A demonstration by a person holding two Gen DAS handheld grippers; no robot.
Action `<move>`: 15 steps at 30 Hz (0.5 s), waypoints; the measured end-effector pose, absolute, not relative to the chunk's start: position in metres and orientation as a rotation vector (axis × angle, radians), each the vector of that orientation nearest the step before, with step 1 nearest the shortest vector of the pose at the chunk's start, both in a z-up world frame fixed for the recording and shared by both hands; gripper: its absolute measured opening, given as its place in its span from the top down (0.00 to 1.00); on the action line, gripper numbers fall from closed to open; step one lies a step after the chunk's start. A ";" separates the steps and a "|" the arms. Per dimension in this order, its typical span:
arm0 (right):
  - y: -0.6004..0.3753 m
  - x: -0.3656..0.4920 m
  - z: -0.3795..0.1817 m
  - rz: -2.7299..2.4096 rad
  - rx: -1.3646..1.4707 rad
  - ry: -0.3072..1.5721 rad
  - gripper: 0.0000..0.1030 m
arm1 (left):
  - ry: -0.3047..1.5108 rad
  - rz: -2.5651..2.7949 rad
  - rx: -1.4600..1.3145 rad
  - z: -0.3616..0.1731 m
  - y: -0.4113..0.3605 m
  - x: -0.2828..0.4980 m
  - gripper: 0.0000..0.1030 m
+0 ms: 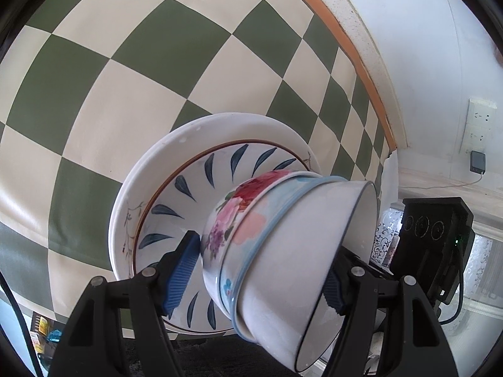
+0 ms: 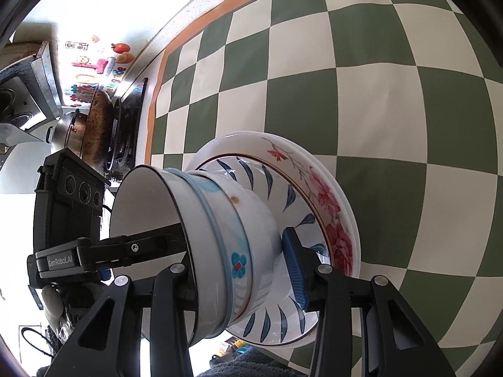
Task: Organize plates and bowls
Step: 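Lower the bowl stack onto the blue-striped plate and open both tools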
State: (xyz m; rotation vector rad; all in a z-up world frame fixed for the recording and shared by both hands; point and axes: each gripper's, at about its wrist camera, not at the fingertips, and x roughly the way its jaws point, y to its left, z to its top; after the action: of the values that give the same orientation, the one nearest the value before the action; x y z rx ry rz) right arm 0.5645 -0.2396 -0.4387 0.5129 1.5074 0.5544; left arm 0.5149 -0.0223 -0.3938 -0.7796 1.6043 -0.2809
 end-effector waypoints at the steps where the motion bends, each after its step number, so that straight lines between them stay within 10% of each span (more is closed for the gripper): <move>1: -0.240 0.564 -0.438 0.553 0.507 1.507 0.58 | 1.608 -0.282 -0.780 -0.394 -0.022 0.515 0.35; 15: -0.238 0.557 -0.406 0.461 0.367 1.432 0.63 | 1.529 -0.175 -0.620 -0.357 -0.009 0.507 0.35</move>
State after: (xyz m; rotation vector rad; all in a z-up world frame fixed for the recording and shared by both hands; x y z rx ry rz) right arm 0.5570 -0.2382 -0.4063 0.3672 1.4323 0.4608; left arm 0.5066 -0.0094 -0.3574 -0.6200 1.5293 -0.1755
